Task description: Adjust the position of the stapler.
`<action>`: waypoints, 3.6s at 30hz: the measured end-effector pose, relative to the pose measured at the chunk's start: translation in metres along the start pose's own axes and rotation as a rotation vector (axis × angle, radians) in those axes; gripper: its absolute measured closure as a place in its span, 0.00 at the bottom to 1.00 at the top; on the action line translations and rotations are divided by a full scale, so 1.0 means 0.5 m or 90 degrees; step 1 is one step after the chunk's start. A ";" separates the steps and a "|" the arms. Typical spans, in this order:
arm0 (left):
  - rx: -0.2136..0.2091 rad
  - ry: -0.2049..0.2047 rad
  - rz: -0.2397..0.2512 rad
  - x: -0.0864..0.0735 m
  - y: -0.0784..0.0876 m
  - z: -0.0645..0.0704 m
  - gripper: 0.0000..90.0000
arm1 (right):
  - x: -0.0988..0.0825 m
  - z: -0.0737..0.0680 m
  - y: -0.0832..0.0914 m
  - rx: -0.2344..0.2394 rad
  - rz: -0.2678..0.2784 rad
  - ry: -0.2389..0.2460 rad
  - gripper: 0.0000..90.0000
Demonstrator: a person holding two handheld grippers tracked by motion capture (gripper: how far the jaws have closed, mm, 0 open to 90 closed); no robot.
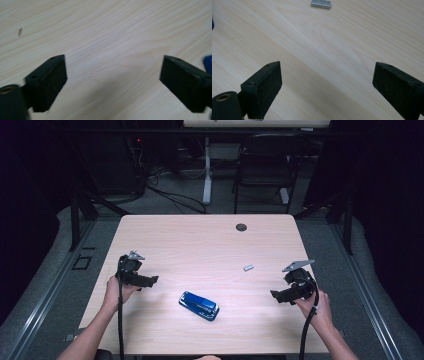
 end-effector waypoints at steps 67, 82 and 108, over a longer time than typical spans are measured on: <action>-0.326 -0.286 -0.102 0.011 -0.113 0.248 0.31 | -0.006 0.003 -0.011 0.007 -0.026 -0.003 0.15; -0.330 -0.302 -0.089 0.009 -0.112 0.260 0.38 | -0.007 0.003 -0.012 0.006 -0.031 -0.004 0.15; -0.253 -0.264 -0.095 0.000 -0.111 0.287 0.39 | -0.004 -0.011 -0.017 0.028 -0.041 -0.004 0.15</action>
Point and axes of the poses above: each handheld gripper's, and its own axes: y roughly backward along the jaws, x roughly out of its top, z roughly to its right, the point moved 5 cm from there along -y, roughly forward along the jaws, and after that the axes turned 9 degrees about -x, right-handed, at the moved point
